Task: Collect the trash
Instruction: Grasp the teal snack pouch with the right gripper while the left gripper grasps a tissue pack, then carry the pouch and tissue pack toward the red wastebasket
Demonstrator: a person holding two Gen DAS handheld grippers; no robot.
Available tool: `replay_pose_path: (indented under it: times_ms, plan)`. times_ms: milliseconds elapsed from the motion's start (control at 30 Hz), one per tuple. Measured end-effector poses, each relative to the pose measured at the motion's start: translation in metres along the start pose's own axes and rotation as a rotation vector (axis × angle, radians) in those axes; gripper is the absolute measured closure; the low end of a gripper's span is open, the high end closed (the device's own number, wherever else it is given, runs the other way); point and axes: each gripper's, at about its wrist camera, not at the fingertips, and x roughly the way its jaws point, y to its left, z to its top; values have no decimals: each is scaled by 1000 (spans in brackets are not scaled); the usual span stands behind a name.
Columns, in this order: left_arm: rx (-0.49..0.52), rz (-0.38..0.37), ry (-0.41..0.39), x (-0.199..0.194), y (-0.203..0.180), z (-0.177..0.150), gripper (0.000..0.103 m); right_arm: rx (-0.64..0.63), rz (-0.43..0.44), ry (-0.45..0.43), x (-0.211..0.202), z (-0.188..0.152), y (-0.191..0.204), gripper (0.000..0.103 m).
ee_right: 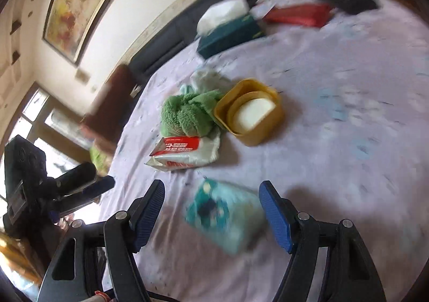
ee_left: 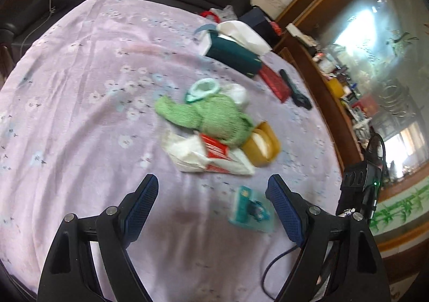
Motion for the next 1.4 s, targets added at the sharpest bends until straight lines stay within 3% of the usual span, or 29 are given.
replay_pose_path:
  times_ms: [100, 267, 433, 500, 567, 600, 633, 767, 867, 1000, 1167, 1400]
  plan:
    - [-4, 21, 8, 9, 10, 9, 21, -47, 8, 91, 19, 1, 0, 26]
    - [13, 40, 41, 33, 14, 23, 21, -170, 8, 147, 16, -26, 20, 22]
    - [39, 68, 135, 73, 8, 30, 21, -357, -166, 156, 23, -53, 54, 20]
    - [55, 68, 154, 82, 5, 27, 29, -427, -245, 154, 26, -66, 64, 21]
    - [51, 68, 153, 85, 3, 26, 34, -478, -314, 140, 26, -77, 69, 33]
    - [36, 79, 149, 85, 4, 25, 45, -497, -356, 127, 24, -83, 70, 38]
    - [22, 76, 139, 83, 5, 25, 47, -501, -382, 114, 18, -84, 71, 50]
    - [-22, 40, 126, 65, 9, 20, 60, -414, -371, 80, -2, -88, 58, 67]
    - [3, 71, 115, 48, 8, 5, 62, -308, -321, 54, -25, -94, 44, 70]
    - [-34, 24, 107, 17, 13, -29, 63, -204, -273, -30, -67, -111, 40, 70]
    - [-9, -77, 74, -26, 2, -80, 64, -111, -233, -189, -140, -146, 48, 70]
    - [70, -250, 12, -76, -47, -121, 64, -53, -291, -398, -229, -198, 71, 70]
